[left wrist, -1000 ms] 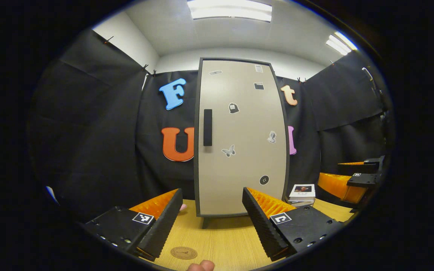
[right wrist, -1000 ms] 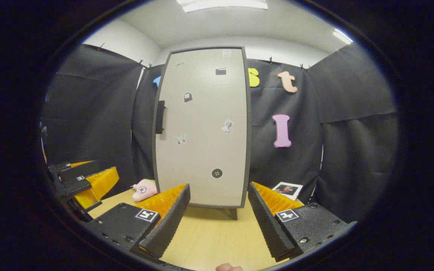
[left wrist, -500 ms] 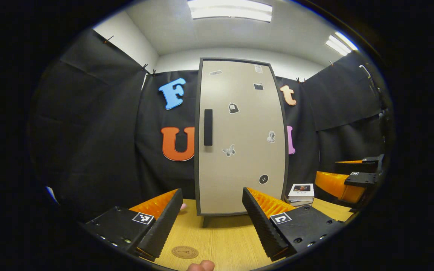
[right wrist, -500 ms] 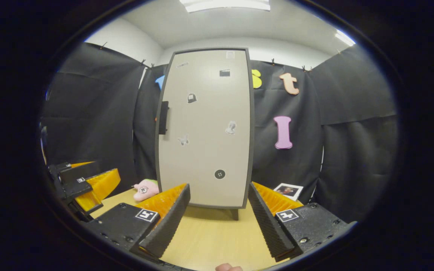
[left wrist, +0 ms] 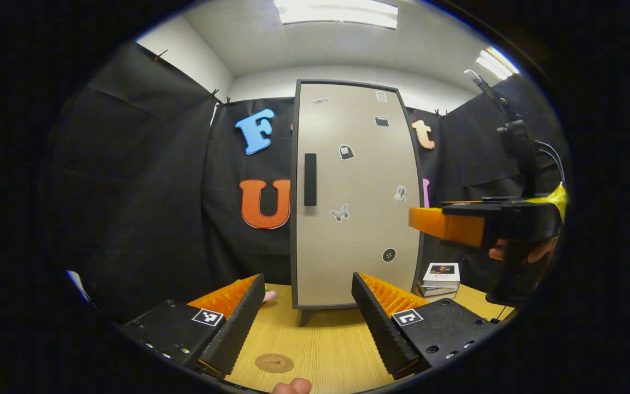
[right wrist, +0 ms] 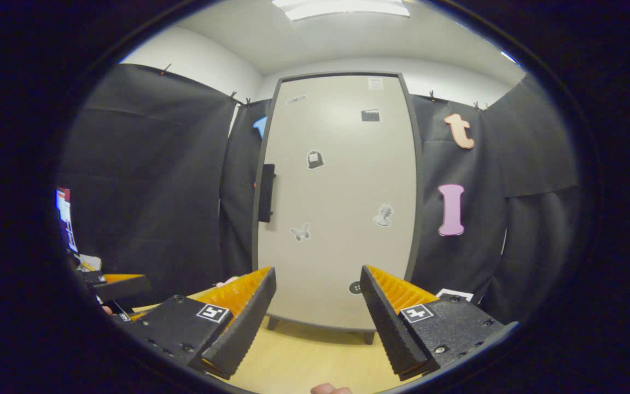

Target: Open the cabinet door with the right hand, grasp the bottle in the cabinet with the left hand and place it on the coaster, then close the cabinet door with the right hand.

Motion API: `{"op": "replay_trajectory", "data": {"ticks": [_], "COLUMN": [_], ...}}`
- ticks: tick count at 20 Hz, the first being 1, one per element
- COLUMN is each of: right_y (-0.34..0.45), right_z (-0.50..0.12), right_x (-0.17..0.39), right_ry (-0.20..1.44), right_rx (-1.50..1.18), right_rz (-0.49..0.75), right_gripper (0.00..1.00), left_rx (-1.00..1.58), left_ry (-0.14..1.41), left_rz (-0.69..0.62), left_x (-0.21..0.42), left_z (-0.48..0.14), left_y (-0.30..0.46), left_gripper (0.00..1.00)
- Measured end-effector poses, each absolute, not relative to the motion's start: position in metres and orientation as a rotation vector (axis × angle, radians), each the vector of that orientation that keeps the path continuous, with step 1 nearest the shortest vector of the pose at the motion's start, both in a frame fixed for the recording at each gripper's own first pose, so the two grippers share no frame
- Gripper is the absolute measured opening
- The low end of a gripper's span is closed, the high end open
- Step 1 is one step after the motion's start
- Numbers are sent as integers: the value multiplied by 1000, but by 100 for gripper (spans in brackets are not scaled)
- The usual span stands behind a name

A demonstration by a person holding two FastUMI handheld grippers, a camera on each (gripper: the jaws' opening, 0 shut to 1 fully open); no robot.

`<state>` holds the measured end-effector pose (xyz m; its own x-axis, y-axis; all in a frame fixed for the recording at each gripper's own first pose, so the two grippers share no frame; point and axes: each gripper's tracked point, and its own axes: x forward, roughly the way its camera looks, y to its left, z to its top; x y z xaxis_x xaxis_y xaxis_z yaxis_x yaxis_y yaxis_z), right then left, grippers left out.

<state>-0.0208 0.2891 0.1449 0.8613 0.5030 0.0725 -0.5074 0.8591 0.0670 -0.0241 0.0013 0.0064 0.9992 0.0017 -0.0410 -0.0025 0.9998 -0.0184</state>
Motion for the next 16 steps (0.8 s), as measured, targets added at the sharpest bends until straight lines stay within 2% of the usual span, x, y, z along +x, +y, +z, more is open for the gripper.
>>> {"op": "replay_trajectory", "data": {"ticks": [6,16], "right_y": [372,471], "right_z": [192,230], "right_x": [28,100], "right_ry": [-41,-34], "right_rx": [74,21], "right_rz": [643,658], "right_gripper": [99,99], "left_rx": [3,19], "left_ry": [48,48], "left_rz": [24,31], "left_x": [-30,-30], "left_z": [6,5], "left_y": [9,10], "left_gripper": [96,96]}}
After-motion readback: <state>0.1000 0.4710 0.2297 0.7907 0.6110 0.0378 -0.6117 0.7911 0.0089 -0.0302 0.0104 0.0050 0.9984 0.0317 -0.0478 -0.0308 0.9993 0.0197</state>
